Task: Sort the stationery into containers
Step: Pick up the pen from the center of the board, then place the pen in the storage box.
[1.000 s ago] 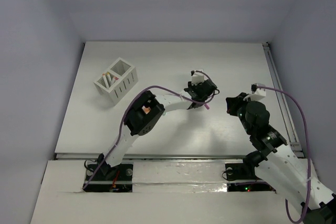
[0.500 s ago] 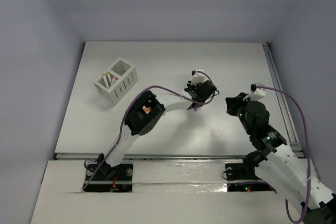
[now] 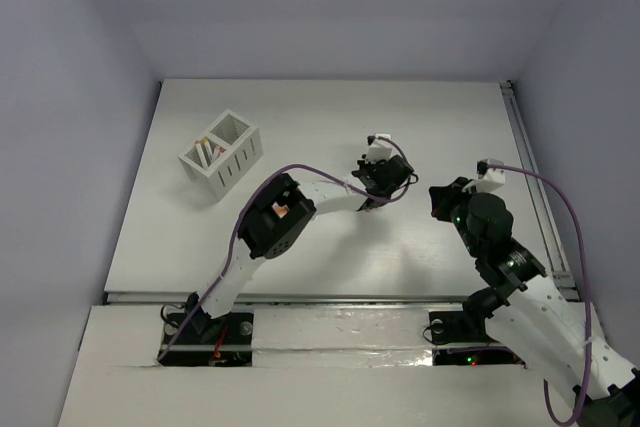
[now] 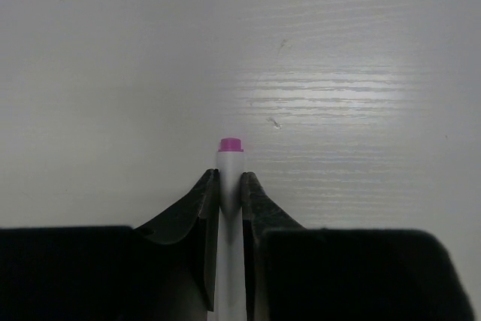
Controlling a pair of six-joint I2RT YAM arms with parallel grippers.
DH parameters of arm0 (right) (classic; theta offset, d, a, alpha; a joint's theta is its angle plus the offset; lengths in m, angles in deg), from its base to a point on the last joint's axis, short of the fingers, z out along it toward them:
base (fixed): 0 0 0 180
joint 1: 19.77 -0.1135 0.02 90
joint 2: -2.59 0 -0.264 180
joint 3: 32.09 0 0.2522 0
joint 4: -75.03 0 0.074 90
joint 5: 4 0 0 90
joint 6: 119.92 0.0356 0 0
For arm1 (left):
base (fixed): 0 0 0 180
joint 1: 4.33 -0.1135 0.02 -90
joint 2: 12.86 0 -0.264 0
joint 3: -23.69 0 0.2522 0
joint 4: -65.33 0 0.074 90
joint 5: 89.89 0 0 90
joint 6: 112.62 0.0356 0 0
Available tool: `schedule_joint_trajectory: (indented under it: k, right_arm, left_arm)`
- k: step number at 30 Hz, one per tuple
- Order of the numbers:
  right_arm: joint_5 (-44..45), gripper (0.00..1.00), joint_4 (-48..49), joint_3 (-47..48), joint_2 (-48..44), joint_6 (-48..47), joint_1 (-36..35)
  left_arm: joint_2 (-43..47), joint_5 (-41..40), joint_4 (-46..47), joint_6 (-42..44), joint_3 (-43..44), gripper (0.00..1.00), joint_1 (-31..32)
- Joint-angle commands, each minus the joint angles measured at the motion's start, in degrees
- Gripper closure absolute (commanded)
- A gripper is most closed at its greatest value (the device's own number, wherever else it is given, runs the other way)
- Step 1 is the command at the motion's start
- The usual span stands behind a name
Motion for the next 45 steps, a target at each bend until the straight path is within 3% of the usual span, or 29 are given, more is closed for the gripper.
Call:
schedule_joint_trajectory:
  k: [1, 5, 12, 23, 27, 35, 45]
  right_arm:
    - [-0.50, 1.00, 2.13, -0.39, -0.91, -0.61, 0.48]
    - [-0.85, 1.00, 2.13, -0.39, -0.91, -0.52, 0.48]
    - [-1.12, 1.00, 1.78, -0.39, -0.74, -0.69, 0.48]
    - [-2.61, 1.00, 2.04, -0.56, -1.62, -0.87, 0.48]
    - [-2.70, 1.00, 1.96, -0.30, -1.35, -0.78, 0.48]
    - [-2.96, 1.00, 2.31, -0.65, -1.44, -0.78, 0.48]
    - [-2.96, 1.00, 3.10, -0.91, -0.83, -0.69, 0.48]
  left_arm:
    - [4.37, -1.87, 0.65, 1.24, -2.20, 1.00, 0.08]
    - [10.97, -1.43, 5.57, 4.49, -4.92, 1.00, 0.08]
    - [25.98, -1.42, 6.54, 8.18, -8.35, 1.00, -8.25]
    - [44.55, -3.97, 10.76, 18.20, -21.09, 1.00, -36.71]
    - [48.77, -5.20, 15.85, 21.71, -26.63, 1.00, -43.22]
    - [48.60, -12.94, 25.87, 29.19, -35.33, 1.00, -46.85]
    - [45.17, -15.40, 32.28, 32.52, -37.36, 1.00, -46.85]
